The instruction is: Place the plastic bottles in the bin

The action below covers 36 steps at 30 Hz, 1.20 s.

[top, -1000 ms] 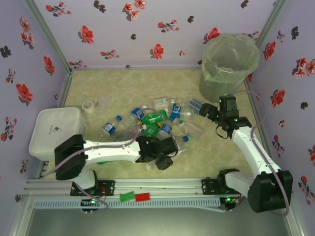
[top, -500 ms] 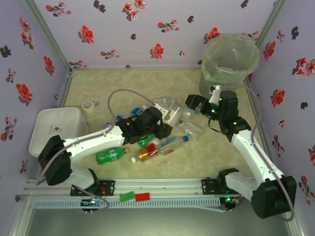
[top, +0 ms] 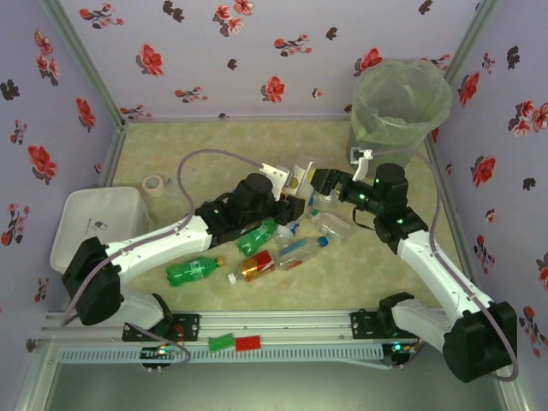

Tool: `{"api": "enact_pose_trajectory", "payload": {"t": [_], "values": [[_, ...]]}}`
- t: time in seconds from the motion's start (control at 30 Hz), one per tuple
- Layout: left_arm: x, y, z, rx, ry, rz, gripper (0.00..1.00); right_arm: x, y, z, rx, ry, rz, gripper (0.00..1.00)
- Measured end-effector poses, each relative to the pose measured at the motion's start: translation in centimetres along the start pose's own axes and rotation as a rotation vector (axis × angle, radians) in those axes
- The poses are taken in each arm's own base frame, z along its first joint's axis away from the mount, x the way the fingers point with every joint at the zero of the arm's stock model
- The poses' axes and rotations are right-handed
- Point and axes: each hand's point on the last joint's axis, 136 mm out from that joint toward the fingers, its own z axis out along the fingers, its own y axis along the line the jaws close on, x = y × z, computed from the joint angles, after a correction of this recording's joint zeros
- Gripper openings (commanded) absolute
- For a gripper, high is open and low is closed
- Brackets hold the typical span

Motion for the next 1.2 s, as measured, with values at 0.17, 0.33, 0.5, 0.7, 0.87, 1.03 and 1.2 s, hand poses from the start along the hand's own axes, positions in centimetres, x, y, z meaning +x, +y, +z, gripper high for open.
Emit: {"api": "enact_pose_trajectory", "payload": {"t": [0.17,0.33,0.5,0.7,0.87,1.03,1.2], "values": [[0.0,-0.7,0.0,0.038,0.002,-0.004,0.50,0.2,0.1,0.8,-0.020,0.009,-0.008,0.99],[-0.1,-1.4,0.0,0.078,0.006,-0.004,0.50,0.9,-0.6,1.9,-0.013,0.035,0.003,0.87],[0.2,-1.3,0.0,0.080,0.014,-0.012,0.54,1.0,-0.2,2.5,-0.039,0.040,-0.010,0.64],[0.6,-0.8,0.1,0.067,0.020,-0.019,0.82,1.3,-0.3,2.9,-0.044,0.055,-0.005,0.51],[-0.4,-1.1,-0.3,0.079,-0.021,-0.025,1.00,1.4,-1.1,3.0,-0.002,0.055,-0.008,0.50],[-1.5,-0.1,-2.5,0.040,-0.091,-0.025,1.00,-1.1,-1.0,2.9,0.087,0.032,-0.069,0.48],[-2.8,3.8,-5.8,-0.085,-0.220,-0.055,1.00,-8.3,0.6,2.1,0.163,-0.088,-0.157,0.47]]}}
